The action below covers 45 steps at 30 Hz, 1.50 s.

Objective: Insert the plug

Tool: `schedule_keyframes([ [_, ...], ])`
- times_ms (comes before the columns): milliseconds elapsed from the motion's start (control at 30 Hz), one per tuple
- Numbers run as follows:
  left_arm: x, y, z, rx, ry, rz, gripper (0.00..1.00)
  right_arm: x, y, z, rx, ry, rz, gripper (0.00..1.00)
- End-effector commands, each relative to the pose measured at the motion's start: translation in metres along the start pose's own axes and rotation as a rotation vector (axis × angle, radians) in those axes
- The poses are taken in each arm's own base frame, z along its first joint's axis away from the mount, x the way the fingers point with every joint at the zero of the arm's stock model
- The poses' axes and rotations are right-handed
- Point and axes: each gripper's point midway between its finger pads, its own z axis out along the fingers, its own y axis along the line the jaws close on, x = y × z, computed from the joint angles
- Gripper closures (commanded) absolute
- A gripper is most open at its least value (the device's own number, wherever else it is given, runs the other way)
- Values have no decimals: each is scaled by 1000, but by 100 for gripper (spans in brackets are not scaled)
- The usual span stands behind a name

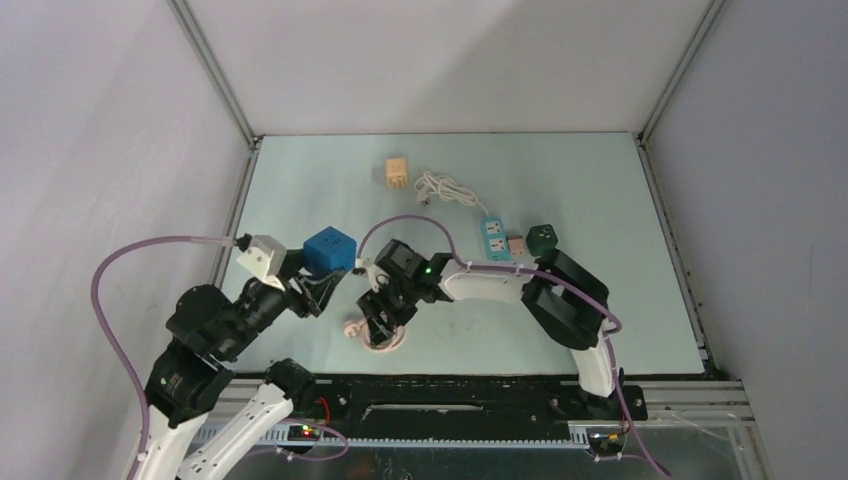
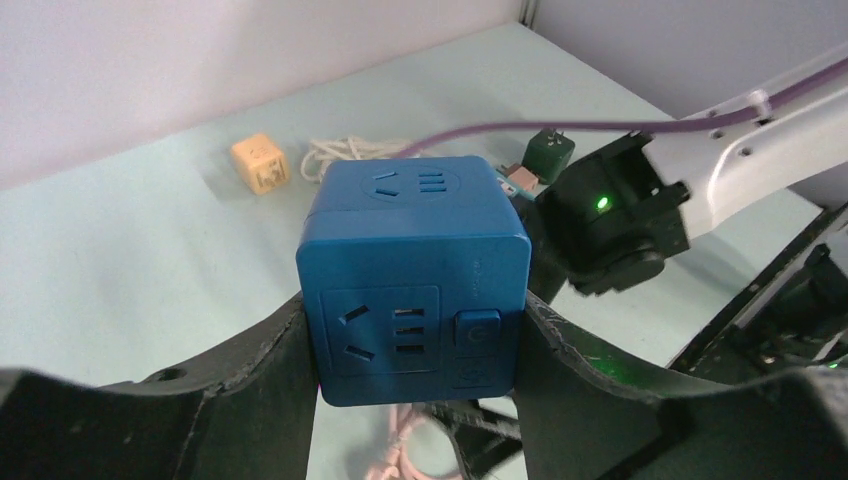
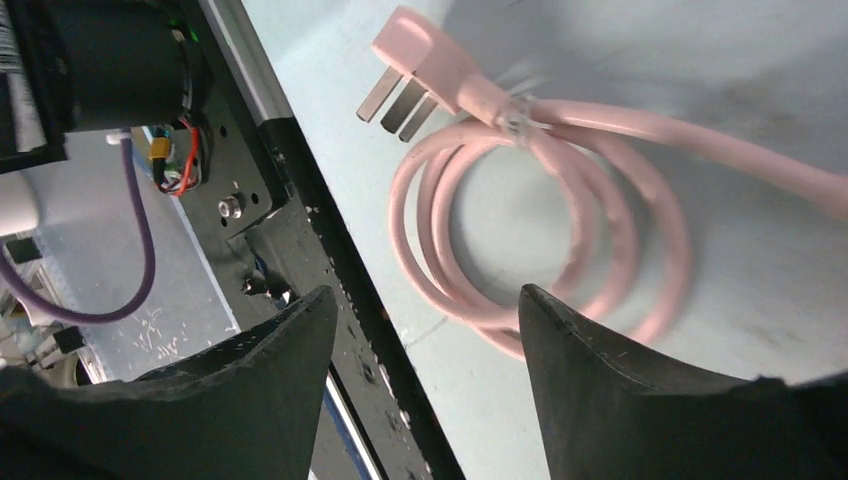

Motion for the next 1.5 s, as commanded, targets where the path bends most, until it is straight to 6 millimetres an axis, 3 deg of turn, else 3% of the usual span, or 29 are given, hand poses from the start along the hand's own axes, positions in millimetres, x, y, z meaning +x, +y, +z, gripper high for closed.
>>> schedule_keyframes([
  [0,-14,9,2,-98,37,-179,100,-47,8,-60,32,-197,-27,28],
  [267,10,-10,20,-76,250,-414,100,-18,-42,-122,149,-272,100,27],
  [500,14,-38,40,55,337,-523,100,19,-81,-184,204,-417,230,26],
  [633,15,-56,51,165,358,-571,100,40,-92,-212,221,-492,271,22],
  [767,25,-55,67,155,398,-627,100,57,-97,-232,238,-549,298,20],
  [1033,80,-28,105,-38,565,-699,100,78,-108,-250,263,-598,350,20],
  [1267,148,3,124,-225,812,-590,100,91,-116,-247,264,-587,367,18],
  [1467,190,19,138,-346,930,-490,100,94,-119,-248,269,-600,375,14],
])
